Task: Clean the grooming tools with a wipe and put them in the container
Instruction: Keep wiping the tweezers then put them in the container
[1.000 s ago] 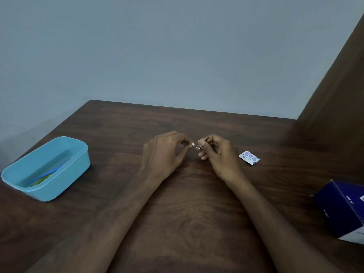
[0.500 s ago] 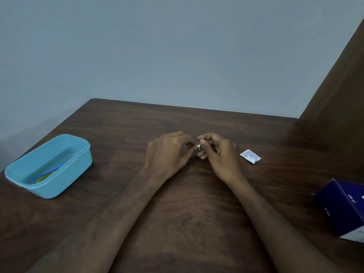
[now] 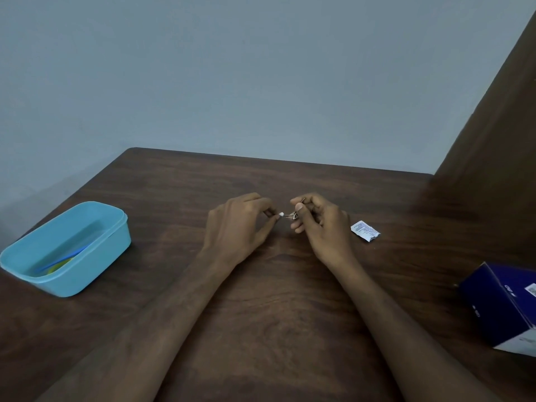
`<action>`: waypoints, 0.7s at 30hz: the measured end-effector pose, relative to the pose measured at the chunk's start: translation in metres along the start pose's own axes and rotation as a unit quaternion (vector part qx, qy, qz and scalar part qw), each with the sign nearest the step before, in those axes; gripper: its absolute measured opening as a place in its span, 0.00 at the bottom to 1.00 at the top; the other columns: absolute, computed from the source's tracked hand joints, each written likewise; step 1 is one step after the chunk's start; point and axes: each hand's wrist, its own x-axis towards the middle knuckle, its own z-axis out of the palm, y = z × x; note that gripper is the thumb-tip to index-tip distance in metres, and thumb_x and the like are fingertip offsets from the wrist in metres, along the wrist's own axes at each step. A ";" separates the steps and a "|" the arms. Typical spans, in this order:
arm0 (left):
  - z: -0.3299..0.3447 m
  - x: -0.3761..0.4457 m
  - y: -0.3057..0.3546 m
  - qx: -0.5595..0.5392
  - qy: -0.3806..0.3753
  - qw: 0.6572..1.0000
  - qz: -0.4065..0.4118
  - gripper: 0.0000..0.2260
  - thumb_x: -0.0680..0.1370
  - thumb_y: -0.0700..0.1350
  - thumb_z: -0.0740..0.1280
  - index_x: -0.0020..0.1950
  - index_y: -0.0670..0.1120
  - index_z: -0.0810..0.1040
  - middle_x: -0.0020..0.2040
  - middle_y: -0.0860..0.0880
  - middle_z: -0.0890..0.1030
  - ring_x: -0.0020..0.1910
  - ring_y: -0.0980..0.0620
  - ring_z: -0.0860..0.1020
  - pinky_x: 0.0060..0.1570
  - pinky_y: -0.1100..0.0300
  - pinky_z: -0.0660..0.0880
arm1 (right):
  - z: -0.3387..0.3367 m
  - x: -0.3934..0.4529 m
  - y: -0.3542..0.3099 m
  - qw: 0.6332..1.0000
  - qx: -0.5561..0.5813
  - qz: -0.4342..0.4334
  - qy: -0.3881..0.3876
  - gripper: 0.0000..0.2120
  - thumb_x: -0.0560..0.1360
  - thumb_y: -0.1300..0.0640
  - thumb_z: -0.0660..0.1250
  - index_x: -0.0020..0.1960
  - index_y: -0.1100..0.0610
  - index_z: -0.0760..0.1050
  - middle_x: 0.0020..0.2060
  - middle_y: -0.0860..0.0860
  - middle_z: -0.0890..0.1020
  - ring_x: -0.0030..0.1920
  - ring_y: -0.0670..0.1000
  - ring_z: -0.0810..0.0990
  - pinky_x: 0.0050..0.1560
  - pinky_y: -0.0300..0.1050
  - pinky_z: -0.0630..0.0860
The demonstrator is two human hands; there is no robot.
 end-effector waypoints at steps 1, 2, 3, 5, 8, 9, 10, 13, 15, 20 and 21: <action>0.000 -0.001 0.001 -0.009 -0.005 1.000 0.018 0.05 0.80 0.58 0.72 0.51 0.60 0.84 0.48 0.60 0.83 0.44 0.55 0.83 0.34 0.61 0.68 | 0.001 -0.001 0.000 1.000 0.000 -0.003 -0.009 0.06 0.84 0.61 0.67 0.55 0.55 0.83 0.37 0.48 0.87 0.35 0.48 0.88 0.42 0.56 0.86; 0.001 -0.002 0.003 -0.015 -0.010 0.999 0.038 0.04 0.80 0.57 0.72 0.52 0.60 0.83 0.48 0.60 0.83 0.44 0.55 0.83 0.34 0.61 0.67 | 0.002 -0.002 -0.001 1.000 -0.005 -0.008 -0.019 0.06 0.84 0.61 0.67 0.55 0.55 0.83 0.38 0.48 0.87 0.35 0.48 0.88 0.42 0.57 0.86; 0.002 -0.003 0.005 -0.015 -0.015 0.998 0.052 0.04 0.79 0.57 0.72 0.52 0.61 0.83 0.49 0.60 0.82 0.44 0.56 0.83 0.34 0.61 0.68 | 0.003 -0.003 -0.001 1.000 -0.011 -0.013 -0.025 0.06 0.84 0.61 0.67 0.55 0.55 0.83 0.38 0.48 0.87 0.35 0.48 0.87 0.42 0.57 0.86; 0.003 -0.002 0.005 0.001 -0.011 0.999 0.030 0.05 0.80 0.59 0.71 0.52 0.60 0.82 0.49 0.59 0.82 0.46 0.55 0.83 0.34 0.60 0.69 | 0.003 -0.002 -0.001 1.000 -0.004 -0.008 -0.015 0.06 0.84 0.61 0.68 0.53 0.54 0.83 0.37 0.48 0.87 0.35 0.49 0.88 0.43 0.59 0.86; 0.005 0.001 -0.003 0.006 0.009 0.998 -0.067 0.08 0.80 0.61 0.69 0.52 0.58 0.83 0.50 0.59 0.84 0.51 0.53 0.83 0.38 0.57 0.75 | -0.002 0.002 0.002 0.999 0.011 0.016 0.033 0.05 0.83 0.60 0.68 0.50 0.55 0.83 0.34 0.50 0.86 0.34 0.50 0.88 0.43 0.61 0.86; 0.006 0.002 -0.005 -0.005 0.012 0.995 -0.099 0.09 0.80 0.62 0.69 0.52 0.59 0.83 0.50 0.60 0.84 0.53 0.54 0.83 0.41 0.57 0.76 | -0.003 0.003 0.003 0.999 0.013 0.021 0.045 0.05 0.83 0.58 0.69 0.49 0.55 0.82 0.33 0.51 0.86 0.34 0.50 0.88 0.44 0.62 0.85; 0.007 0.002 -0.007 -0.020 0.012 0.992 -0.126 0.08 0.80 0.62 0.69 0.53 0.60 0.83 0.50 0.62 0.84 0.54 0.55 0.83 0.42 0.56 0.75 | -0.005 0.004 0.004 0.998 0.015 0.025 0.053 0.06 0.83 0.57 0.69 0.49 0.54 0.82 0.33 0.51 0.86 0.34 0.51 0.88 0.44 0.63 0.85; 0.011 0.004 -0.010 -0.062 0.012 0.982 -0.180 0.07 0.79 0.62 0.71 0.51 0.61 0.84 0.47 0.65 0.84 0.54 0.57 0.83 0.44 0.57 0.74 | -0.005 0.005 0.007 0.998 0.026 0.030 0.053 0.06 0.83 0.56 0.69 0.48 0.53 0.82 0.34 0.51 0.87 0.35 0.51 0.88 0.45 0.65 0.85; 0.014 0.005 -0.013 -0.097 0.013 0.977 -0.189 0.05 0.79 0.60 0.72 0.48 0.61 0.83 0.44 0.66 0.84 0.51 0.58 0.84 0.45 0.56 0.78 | -0.004 0.005 0.006 0.998 0.035 0.025 0.052 0.06 0.83 0.56 0.69 0.48 0.53 0.82 0.36 0.51 0.87 0.36 0.51 0.88 0.45 0.64 0.85; 0.013 0.003 -0.014 -0.175 0.005 0.970 -0.168 0.10 0.80 0.58 0.72 0.56 0.61 0.74 0.44 0.65 0.85 0.35 0.58 0.84 0.43 0.50 0.82 | -0.001 0.003 0.001 0.997 0.074 0.015 0.035 0.05 0.84 0.56 0.70 0.50 0.54 0.83 0.41 0.48 0.88 0.42 0.51 0.89 0.49 0.65 0.85; 0.012 0.003 -0.013 -0.173 0.006 0.972 -0.159 0.09 0.80 0.56 0.71 0.56 0.60 0.73 0.44 0.65 0.85 0.34 0.57 0.84 0.43 0.50 0.82 | -0.001 0.002 0.000 0.996 0.085 0.016 0.034 0.05 0.84 0.57 0.70 0.51 0.55 0.83 0.42 0.48 0.88 0.43 0.50 0.90 0.50 0.64 0.85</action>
